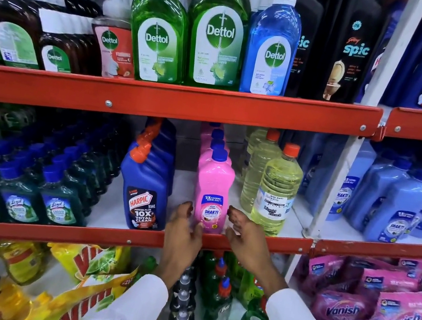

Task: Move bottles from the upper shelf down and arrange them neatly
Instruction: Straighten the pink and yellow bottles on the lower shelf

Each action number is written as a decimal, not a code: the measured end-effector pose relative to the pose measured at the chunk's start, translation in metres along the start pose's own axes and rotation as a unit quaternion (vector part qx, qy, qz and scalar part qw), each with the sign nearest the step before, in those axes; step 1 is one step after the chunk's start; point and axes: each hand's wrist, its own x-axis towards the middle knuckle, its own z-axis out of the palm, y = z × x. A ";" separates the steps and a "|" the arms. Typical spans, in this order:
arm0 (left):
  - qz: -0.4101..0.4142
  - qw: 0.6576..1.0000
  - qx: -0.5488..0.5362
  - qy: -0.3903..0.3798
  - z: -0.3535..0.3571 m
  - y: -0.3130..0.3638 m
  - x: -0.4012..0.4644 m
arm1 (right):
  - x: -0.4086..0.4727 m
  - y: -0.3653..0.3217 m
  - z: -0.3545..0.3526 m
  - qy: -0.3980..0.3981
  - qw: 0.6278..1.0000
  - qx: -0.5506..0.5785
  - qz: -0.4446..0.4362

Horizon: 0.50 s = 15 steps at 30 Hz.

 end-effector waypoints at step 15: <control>-0.014 0.983 -0.182 -0.035 0.089 0.090 -0.005 | 0.002 0.064 -0.086 0.262 0.947 0.179 0.042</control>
